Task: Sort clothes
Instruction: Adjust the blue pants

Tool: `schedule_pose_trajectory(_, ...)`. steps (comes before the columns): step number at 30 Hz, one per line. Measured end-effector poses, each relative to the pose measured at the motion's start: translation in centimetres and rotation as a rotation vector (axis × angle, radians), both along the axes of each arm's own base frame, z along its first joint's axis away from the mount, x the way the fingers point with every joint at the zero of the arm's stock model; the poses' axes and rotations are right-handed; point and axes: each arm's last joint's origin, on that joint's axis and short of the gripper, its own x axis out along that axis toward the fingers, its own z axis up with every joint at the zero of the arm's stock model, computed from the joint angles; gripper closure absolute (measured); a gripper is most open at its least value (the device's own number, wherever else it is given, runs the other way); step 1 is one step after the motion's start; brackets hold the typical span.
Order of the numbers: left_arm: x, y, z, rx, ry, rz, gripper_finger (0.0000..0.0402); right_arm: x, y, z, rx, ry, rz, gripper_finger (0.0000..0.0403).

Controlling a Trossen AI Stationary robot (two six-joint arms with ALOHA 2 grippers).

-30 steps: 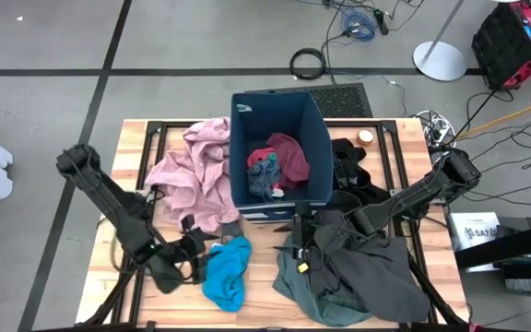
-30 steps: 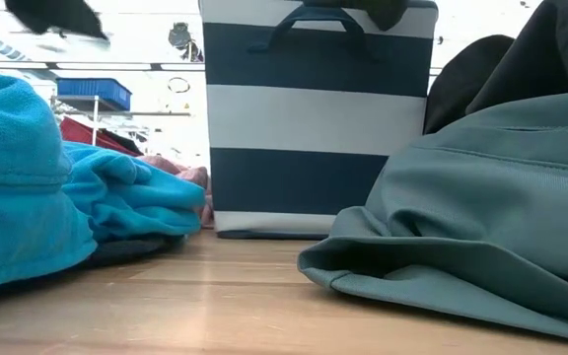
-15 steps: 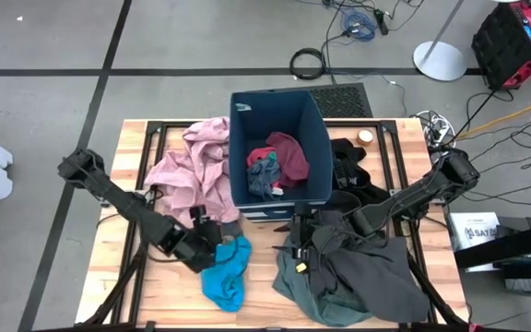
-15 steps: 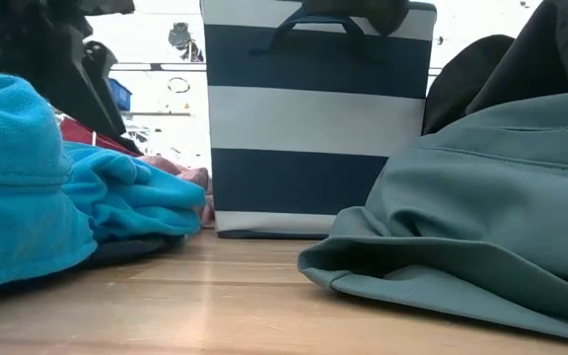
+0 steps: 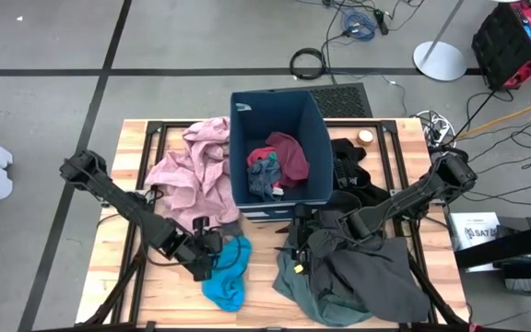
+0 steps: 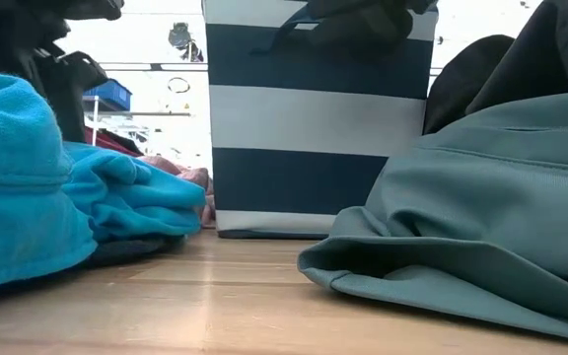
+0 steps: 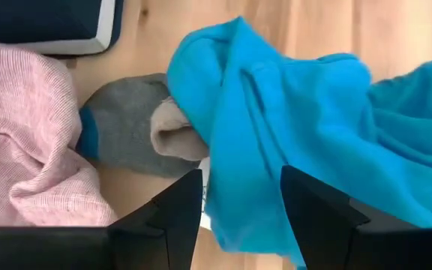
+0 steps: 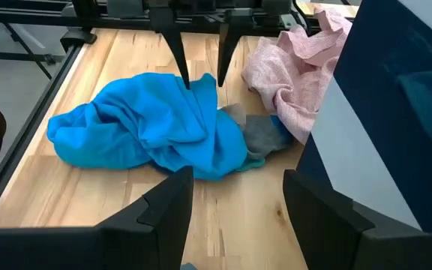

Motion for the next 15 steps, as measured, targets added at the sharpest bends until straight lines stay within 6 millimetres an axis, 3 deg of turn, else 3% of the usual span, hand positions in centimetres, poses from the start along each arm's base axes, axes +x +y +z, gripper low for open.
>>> schedule_pose_trajectory(8,0.3,-0.4,-1.2,-0.024,0.064,-0.009,0.0223,0.0,0.0,0.0,0.019,-0.003,-0.011,0.0206)
schedule_pose_trajectory(10,0.3,-0.5,-1.2,-0.031,0.074,-0.032,0.0259,0.0,0.0,0.0,0.019,-0.003,-0.011,0.0206)
schedule_pose_trajectory(13,0.2,-0.4,-1.0,-0.032,0.068,-0.051,0.0357,0.0,0.0,0.0,0.020,-0.003,-0.011,0.0206)
schedule_pose_trajectory(15,0.2,-0.5,-0.5,-0.035,0.055,-0.064,0.0384,0.0,0.0,0.0,0.020,-0.004,-0.011,0.0206)
